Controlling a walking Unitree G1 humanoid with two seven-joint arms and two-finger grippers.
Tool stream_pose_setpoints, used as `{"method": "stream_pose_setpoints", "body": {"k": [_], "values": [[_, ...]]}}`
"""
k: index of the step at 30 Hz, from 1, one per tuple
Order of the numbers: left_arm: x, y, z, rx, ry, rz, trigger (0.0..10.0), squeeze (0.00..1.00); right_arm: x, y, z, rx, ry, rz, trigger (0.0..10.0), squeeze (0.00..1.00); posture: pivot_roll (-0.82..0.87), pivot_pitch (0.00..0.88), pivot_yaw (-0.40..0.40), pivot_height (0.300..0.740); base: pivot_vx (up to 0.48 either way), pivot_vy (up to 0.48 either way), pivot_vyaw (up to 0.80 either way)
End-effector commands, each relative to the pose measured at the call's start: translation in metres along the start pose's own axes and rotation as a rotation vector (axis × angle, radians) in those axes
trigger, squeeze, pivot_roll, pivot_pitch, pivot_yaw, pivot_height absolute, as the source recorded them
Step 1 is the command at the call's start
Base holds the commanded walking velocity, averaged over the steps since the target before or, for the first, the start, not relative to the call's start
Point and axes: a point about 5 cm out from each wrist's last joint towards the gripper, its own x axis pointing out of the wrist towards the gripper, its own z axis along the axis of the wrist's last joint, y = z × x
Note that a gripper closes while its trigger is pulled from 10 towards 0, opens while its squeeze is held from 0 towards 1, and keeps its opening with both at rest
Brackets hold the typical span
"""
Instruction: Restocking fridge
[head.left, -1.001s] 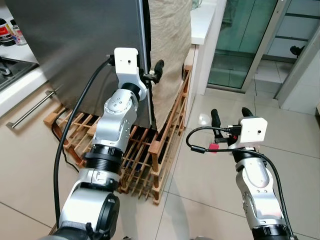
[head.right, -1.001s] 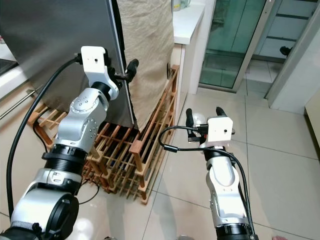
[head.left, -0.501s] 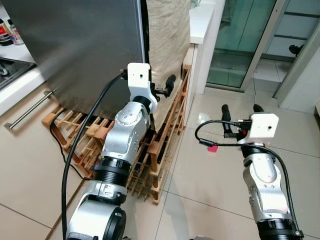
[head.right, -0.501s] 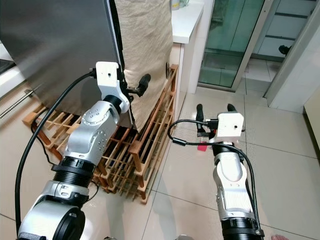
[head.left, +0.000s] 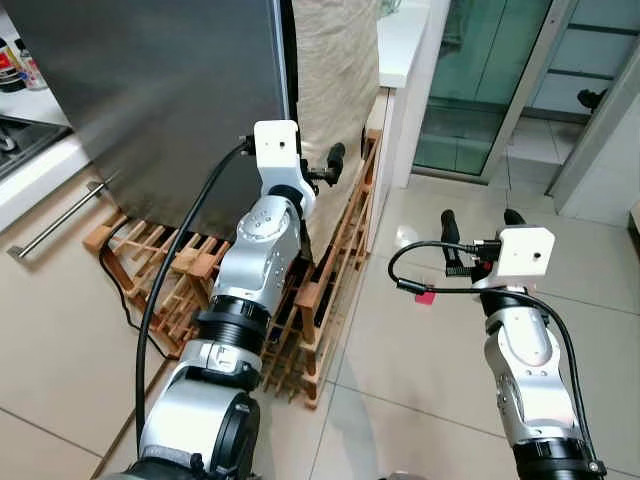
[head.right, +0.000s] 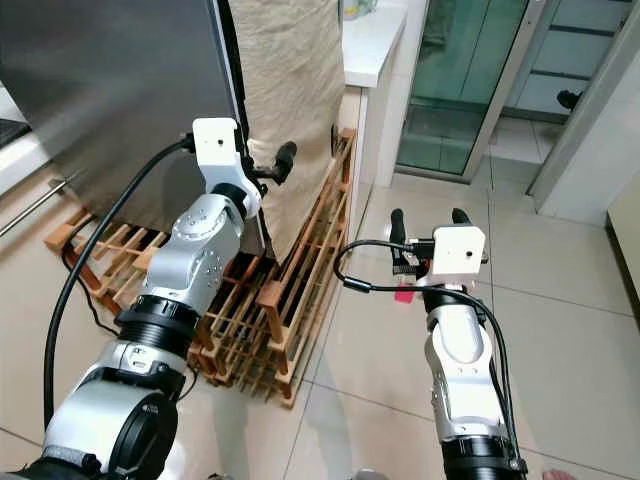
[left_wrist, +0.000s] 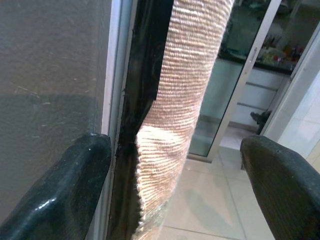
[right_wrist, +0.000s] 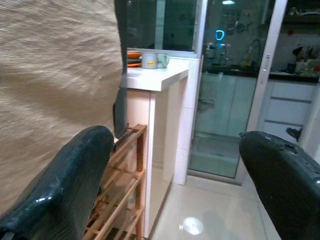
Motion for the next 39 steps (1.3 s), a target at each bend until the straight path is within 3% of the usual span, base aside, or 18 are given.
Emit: {"method": "stream_pose_setpoints", "body": {"k": [1,4,7,11,14,18,20,22,25,27,30,33,34,36,37,38,39], "values": [[0.004,-0.008,0.008,-0.006,-0.029,-0.039,10.0,0.0,0.001,0.0,0.001,-0.002,-0.006,0.002,10.0,0.0,-0.2,0.0,0.068,0.74,0.0,0.0,0.0],[0.008,-0.023,0.014,0.002,-0.056,-0.106,10.0,0.0,0.001,0.0,0.001,-0.001,-0.006,0.001,10.0,0.0,-0.2,0.0,0.067,0.74,0.0,0.0,0.0],[0.016,-0.061,0.02,0.041,-0.053,-0.28,10.0,0.0,0.0,0.005,0.001,0.01,0.0,0.024,10.0,0.0,-0.2,0.0,0.063,0.74,0.0,0.0,0.0],[0.017,-0.113,0.02,-0.091,0.054,-0.561,10.0,0.0,-0.006,0.012,-0.003,0.017,0.022,0.062,10.0,0.0,-0.23,0.0,0.08,0.74,0.0,0.0,0.0],[0.009,-0.15,0.028,-0.125,0.034,-0.749,10.0,0.0,-0.01,0.014,-0.007,0.028,0.037,0.059,10.0,0.0,-0.24,0.0,0.09,0.74,0.0,0.0,0.0],[-0.018,-0.189,0.024,-0.253,0.06,-1.054,10.0,0.0,-0.014,0.016,-0.007,0.038,0.041,0.048,10.0,0.0,-0.26,0.0,0.102,0.74,0.0,0.0,0.0],[-0.031,-0.197,0.029,-0.301,0.046,-1.183,10.0,0.0,-0.016,0.016,-0.008,0.041,0.048,0.042,10.0,0.0,-0.25,0.0,0.097,0.74,0.0,0.0,0.0],[-0.034,-0.197,0.031,-0.318,0.037,-1.205,10.0,0.0,-0.017,0.016,-0.009,0.042,0.051,0.044,10.0,0.0,-0.25,0.0,0.094,0.74,0.0,0.0,0.0],[-0.032,-0.185,0.031,-0.337,0.026,-1.202,10.0,0.0,-0.019,0.019,-0.01,0.043,0.064,0.077,10.0,0.0,-0.22,0.0,0.071,0.74,0.0,0.0,0.0],[-0.025,-0.172,0.029,-0.349,0.026,-1.129,10.0,0.0,-0.019,0.022,-0.011,0.047,0.071,0.098,10.0,0.0,-0.2,0.0,0.053,0.74,0.0,0.0,0.0],[-0.019,-0.134,0.026,-0.325,0.01,-1.0,10.0,0.0,-0.014,0.029,-0.009,0.043,0.061,0.129,10.0,0.0,-0.18,0.0,0.044,0.74,0.0,0.0,0.0],[-0.021,-0.094,0.021,-0.247,-0.018,-0.875,10.0,0.0,-0.01,0.031,-0.007,0.044,0.053,0.129,10.0,0.0,-0.17,0.0,0.045,0.74,0.0,0.0,0.0],[-0.022,-0.056,0.008,-0.125,-0.008,-0.746,10.0,0.0,-0.007,0.031,-0.008,0.046,0.055,0.127,10.0,0.0,-0.15,0.0,0.043,0.74,0.0,0.0,0.0],[-0.029,0.001,-0.007,-0.061,0.027,-0.568,10.0,0.0,-0.004,0.029,-0.009,0.075,0.066,0.106,10.0,0.0,-0.14,0.0,0.037,0.74,0.0,0.0,0.0],[-0.029,0.001,-0.007,-0.061,0.027,-0.568,10.0,0.0,-0.004,0.029,-0.009,0.075,0.066,0.106,10.0,0.0,-0.14,0.0,0.037,0.74,0.0,0.0,0.0],[-0.033,0.018,-0.011,-0.047,0.036,-0.515,10.0,0.0,-0.004,0.027,-0.01,0.087,0.071,0.098,10.0,0.0,-0.13,0.0,0.029,0.74,0.0,0.0,0.0],[-0.047,0.061,-0.012,-0.041,0.035,-0.378,10.0,0.0,-0.001,0.024,-0.012,0.109,0.088,0.086,10.0,0.0,-0.12,0.0,0.016,0.74,0.0,0.0,0.0]]}}
